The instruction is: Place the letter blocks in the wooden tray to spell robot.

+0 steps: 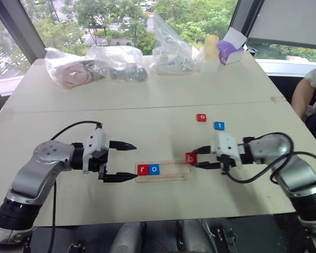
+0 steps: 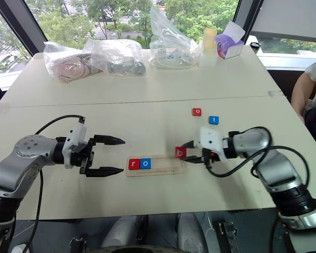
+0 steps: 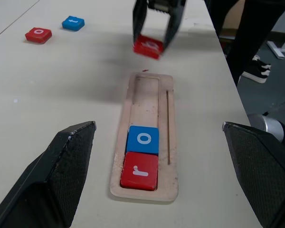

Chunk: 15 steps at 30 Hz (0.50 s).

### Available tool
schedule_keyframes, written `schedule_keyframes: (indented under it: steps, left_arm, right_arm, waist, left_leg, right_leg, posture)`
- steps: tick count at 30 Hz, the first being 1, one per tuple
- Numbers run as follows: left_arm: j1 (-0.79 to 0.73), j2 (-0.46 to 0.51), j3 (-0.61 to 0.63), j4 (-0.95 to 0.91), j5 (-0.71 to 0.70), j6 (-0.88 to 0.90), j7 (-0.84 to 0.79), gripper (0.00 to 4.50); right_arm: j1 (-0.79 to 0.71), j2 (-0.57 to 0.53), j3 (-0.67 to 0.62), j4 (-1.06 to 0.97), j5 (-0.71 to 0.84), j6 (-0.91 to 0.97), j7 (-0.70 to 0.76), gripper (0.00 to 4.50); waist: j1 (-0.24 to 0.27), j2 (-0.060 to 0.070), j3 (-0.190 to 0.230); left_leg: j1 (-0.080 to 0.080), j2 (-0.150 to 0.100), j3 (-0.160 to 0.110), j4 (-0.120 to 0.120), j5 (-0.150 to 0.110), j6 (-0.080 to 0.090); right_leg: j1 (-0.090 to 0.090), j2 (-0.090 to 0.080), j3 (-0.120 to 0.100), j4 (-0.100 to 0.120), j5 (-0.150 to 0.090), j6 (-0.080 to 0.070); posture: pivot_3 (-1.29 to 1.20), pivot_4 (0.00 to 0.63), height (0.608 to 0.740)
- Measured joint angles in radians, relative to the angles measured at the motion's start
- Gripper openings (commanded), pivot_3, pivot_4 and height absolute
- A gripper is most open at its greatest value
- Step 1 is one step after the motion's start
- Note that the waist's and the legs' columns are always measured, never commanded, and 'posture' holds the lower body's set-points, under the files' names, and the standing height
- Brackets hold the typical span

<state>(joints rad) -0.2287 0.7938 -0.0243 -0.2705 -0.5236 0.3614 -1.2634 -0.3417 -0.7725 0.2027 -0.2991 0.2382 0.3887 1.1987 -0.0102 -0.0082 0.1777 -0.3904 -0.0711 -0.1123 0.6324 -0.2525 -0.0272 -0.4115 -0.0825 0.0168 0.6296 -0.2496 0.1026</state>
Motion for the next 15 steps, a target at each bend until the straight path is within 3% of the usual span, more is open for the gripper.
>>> schedule_keyframes:
  steps: [15]
  left_arm:
    - [0.054, 0.0, -0.003, -0.067, -0.001, 0.003, 0.004, 4.5]
  right_arm:
    - [-0.071, 0.11, 0.167, 0.051, -0.091, 0.037, -0.075, 1.13]
  waist:
    - [-0.002, 0.0, 0.0]
  left_leg:
    - [0.0, 0.0, 0.0, 0.0, 0.0, 0.0]
  right_leg:
    - [-0.001, 0.001, 0.0, 0.0, 0.0, 0.0]
  posture:
    - [0.0, 0.15, 0.74]
